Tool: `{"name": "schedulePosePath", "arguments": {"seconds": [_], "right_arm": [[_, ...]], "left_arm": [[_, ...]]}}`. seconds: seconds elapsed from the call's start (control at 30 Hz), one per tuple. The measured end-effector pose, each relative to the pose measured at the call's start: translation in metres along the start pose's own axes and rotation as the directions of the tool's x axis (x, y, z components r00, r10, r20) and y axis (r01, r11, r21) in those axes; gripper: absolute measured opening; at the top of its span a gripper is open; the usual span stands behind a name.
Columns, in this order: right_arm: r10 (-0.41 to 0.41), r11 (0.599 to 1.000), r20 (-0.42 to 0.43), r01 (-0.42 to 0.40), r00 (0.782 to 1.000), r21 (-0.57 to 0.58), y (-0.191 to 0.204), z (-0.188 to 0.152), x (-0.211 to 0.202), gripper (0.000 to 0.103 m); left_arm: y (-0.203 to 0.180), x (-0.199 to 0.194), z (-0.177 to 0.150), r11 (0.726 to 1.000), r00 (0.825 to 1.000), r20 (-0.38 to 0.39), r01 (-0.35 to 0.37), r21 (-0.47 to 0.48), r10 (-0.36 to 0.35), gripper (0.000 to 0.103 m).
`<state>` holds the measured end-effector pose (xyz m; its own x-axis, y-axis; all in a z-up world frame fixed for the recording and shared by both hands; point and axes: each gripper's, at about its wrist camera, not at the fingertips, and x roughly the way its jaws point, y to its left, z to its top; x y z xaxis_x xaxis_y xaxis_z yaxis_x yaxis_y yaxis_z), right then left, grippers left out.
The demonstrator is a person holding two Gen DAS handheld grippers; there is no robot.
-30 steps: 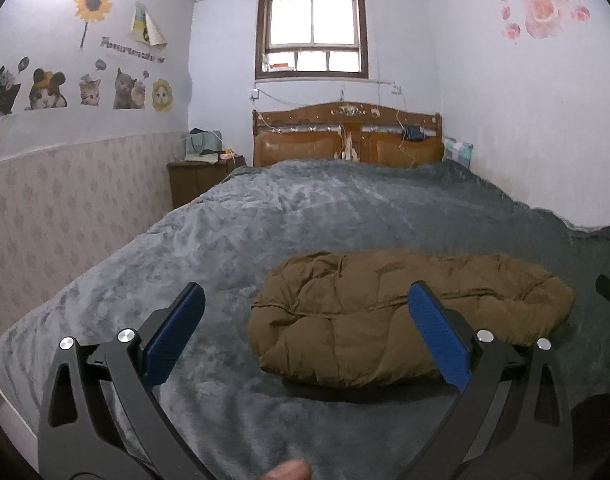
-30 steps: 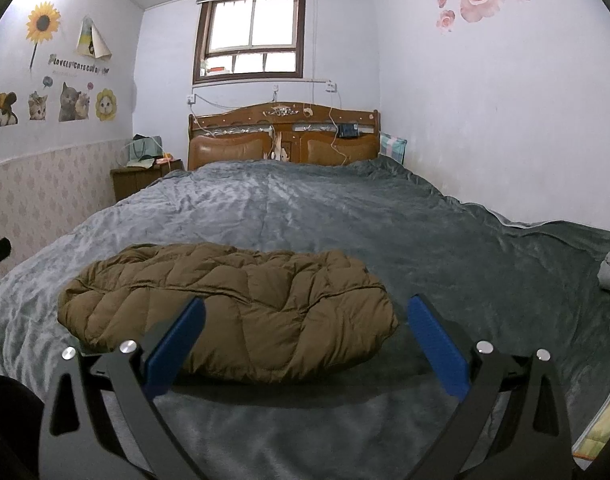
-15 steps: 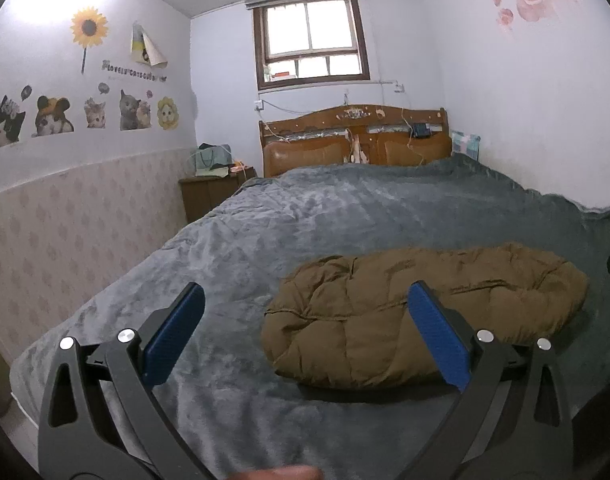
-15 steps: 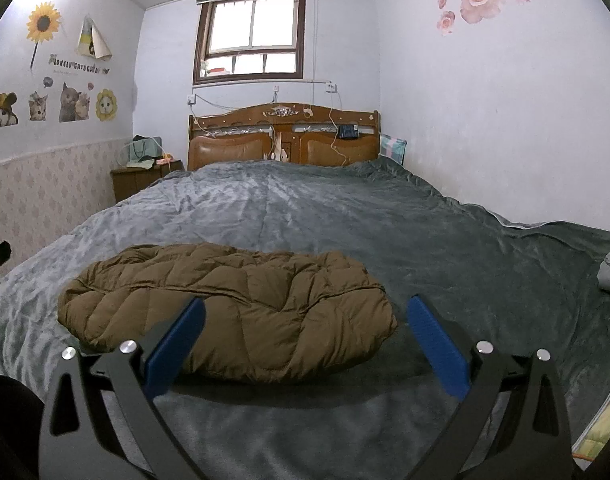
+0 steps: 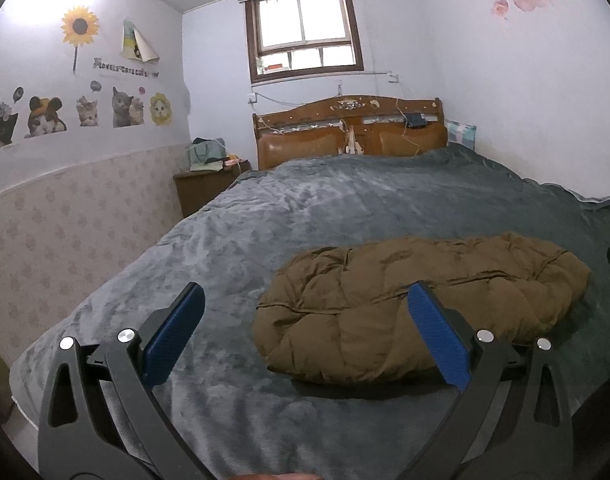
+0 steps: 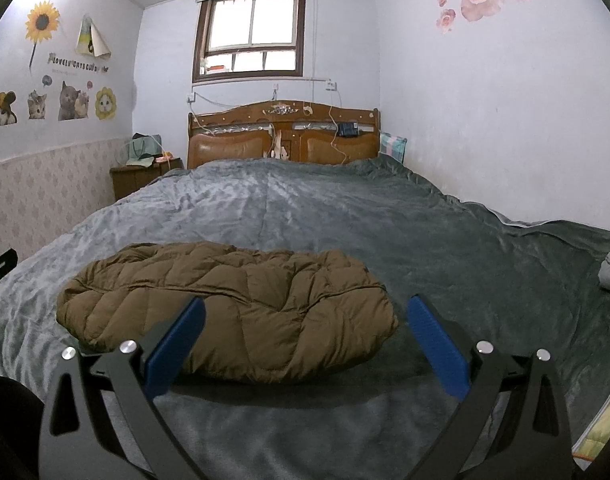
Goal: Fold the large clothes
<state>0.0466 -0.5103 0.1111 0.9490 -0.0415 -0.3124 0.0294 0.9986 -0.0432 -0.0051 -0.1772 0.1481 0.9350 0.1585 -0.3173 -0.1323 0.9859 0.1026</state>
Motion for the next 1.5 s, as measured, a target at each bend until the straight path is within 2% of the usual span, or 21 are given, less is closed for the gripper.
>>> {"name": "schedulePosePath", "arguments": {"seconds": [0.37, 0.7, 0.9, 1.5], "right_arm": [[0.001, 1.0, -0.005, -0.001, 1.0, -0.002, 0.0, 0.0, 0.003, 0.101], [-0.001, 1.0, -0.009, 0.001, 1.0, -0.008, 0.0, -0.002, 0.005, 0.101], [-0.001, 1.0, -0.009, 0.001, 1.0, -0.008, 0.0, -0.002, 0.005, 0.101], [0.0, 1.0, -0.012, -0.001, 1.0, -0.01, 0.0, -0.003, 0.008, 0.101]], "left_arm": [[0.007, 0.008, -0.001, 0.999, 0.999, -0.029, 0.019, -0.045, -0.02, 0.1], [-0.001, 0.009, 0.0, 1.0, 0.999, -0.04, 0.002, -0.013, -0.003, 0.1], [0.004, 0.011, 0.0, 0.999, 0.999, -0.051, -0.012, -0.037, 0.01, 0.1], [0.005, 0.018, -0.001, 0.999, 0.997, -0.083, 0.004, -0.041, -0.008, 0.1]]}}
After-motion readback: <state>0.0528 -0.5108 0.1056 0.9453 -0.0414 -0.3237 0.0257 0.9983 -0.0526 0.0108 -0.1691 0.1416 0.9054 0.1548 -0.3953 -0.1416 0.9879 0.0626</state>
